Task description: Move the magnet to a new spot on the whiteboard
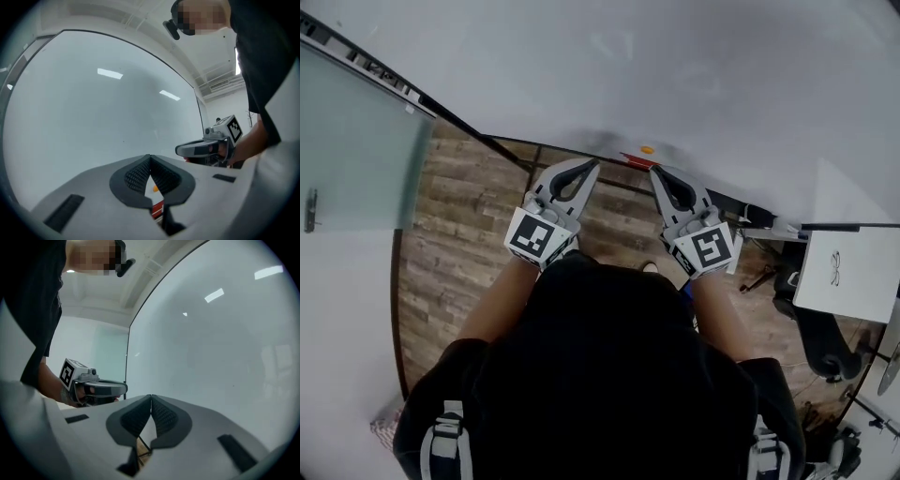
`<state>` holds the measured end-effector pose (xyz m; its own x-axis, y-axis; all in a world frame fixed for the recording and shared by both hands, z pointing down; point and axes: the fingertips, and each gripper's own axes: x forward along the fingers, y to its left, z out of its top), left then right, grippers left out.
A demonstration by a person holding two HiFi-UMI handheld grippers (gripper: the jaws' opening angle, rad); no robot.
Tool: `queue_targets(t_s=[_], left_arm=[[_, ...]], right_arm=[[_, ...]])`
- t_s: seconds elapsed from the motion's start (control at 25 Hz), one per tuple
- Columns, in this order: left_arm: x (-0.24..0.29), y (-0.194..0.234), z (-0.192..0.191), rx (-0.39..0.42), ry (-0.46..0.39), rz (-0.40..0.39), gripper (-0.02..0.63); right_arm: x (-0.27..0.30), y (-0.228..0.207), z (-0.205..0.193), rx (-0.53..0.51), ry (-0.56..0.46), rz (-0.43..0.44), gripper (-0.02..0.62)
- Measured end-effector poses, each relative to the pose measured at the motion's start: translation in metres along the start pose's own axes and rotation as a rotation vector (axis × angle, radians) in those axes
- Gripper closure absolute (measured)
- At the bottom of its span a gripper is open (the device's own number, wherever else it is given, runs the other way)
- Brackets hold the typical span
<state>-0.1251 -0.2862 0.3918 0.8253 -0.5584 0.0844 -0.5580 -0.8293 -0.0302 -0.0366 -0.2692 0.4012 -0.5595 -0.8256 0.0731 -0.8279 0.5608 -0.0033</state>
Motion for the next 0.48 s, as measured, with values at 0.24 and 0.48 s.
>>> queue_targets(t_s=[0.24,0.48], left_arm=[[0.009,0.030,-0.006,0.000,-0.007,-0.139,0.604],[0.016,0.051,-0.016,-0.021,-0.037,-0.239,0.604]], right_arm=[[0.025,-0.005,0.000,0.000,0.016,-0.168,0.594],[0.037,-0.014,-0.008,0.003,0.013,-0.394,0.594]])
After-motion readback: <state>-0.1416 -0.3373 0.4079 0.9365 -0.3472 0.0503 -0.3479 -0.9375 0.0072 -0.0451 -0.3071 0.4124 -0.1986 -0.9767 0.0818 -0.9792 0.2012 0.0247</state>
